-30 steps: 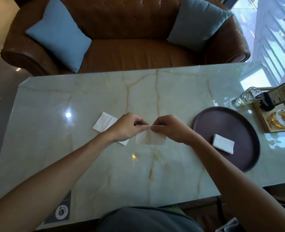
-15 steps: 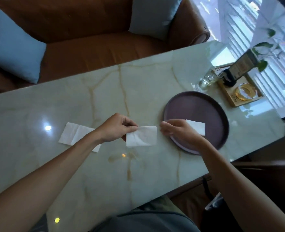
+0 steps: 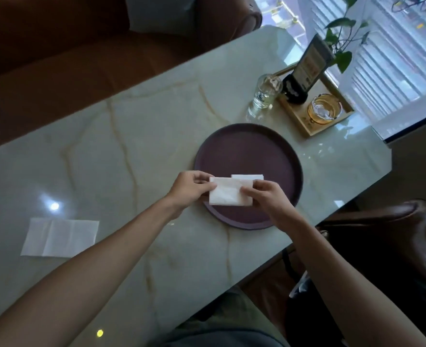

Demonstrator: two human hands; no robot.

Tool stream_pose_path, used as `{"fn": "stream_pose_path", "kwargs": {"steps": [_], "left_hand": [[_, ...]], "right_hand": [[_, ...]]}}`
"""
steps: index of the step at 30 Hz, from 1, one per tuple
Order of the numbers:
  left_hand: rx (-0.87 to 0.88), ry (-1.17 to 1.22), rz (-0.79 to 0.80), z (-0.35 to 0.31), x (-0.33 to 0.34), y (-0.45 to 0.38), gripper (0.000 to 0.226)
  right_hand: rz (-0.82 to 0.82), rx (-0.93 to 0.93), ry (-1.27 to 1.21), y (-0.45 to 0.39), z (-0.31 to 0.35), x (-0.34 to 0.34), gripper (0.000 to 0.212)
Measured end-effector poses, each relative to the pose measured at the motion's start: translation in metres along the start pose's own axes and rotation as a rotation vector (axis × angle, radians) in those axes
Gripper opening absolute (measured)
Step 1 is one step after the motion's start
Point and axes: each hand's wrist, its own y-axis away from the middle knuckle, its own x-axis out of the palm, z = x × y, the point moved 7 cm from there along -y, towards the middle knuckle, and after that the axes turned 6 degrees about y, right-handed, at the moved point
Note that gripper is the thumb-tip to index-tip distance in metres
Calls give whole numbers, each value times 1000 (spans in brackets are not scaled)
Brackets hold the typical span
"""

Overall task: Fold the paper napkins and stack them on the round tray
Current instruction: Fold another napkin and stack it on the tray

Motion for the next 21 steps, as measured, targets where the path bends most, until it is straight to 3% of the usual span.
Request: {"fn": "stream_pose_path", "kwargs": {"steps": [5,13,21], "left_hand": [[-97,73,-31,21,35,-34,13],[-20,-236,-187,37,59,-73,6],[37,-395,-306,46,72,-84,9]], "right_hand": [[-98,104,10,-25,-21,-33,20],[-196,203,129,-53,-48,-63,11],[-296,209,305,-70,-63,-75,8]]}}
